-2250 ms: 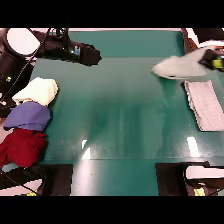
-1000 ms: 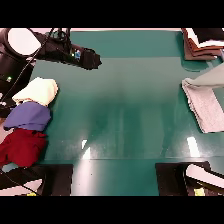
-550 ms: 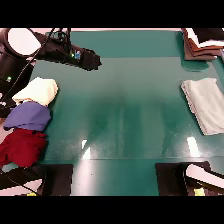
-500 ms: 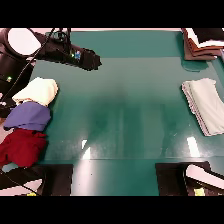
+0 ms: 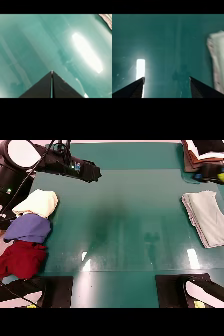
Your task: Fold the shirts.
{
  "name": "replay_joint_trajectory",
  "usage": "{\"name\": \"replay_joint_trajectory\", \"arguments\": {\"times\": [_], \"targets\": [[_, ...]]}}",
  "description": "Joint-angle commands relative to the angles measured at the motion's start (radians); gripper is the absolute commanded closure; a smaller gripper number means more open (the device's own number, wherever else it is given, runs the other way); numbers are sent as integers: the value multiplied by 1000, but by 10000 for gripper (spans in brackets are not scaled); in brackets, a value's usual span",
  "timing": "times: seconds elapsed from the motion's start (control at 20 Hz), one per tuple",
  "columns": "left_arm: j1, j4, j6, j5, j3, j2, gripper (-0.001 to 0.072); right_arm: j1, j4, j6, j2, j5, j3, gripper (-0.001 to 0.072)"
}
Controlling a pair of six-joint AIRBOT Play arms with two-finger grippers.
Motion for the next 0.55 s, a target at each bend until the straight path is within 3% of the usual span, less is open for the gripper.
{"name": "replay_joint_trajectory", "arguments": {"times": [0.0, 0.1, 0.15, 0.5], "targets": [[0, -1, 0, 46, 0, 0, 677, 229, 16, -1, -18, -67, 0, 160], [0, -1, 0, 79, 0, 0, 676, 310, 16, -2, -48, -67, 0, 483], [0, -1, 0, 95, 0, 0, 676, 344, 16, -7, -63, -64, 0, 692], [0, -1, 0, 151, 0, 0, 677, 416, 17, -8, -85, -57, 1, 694]]}}
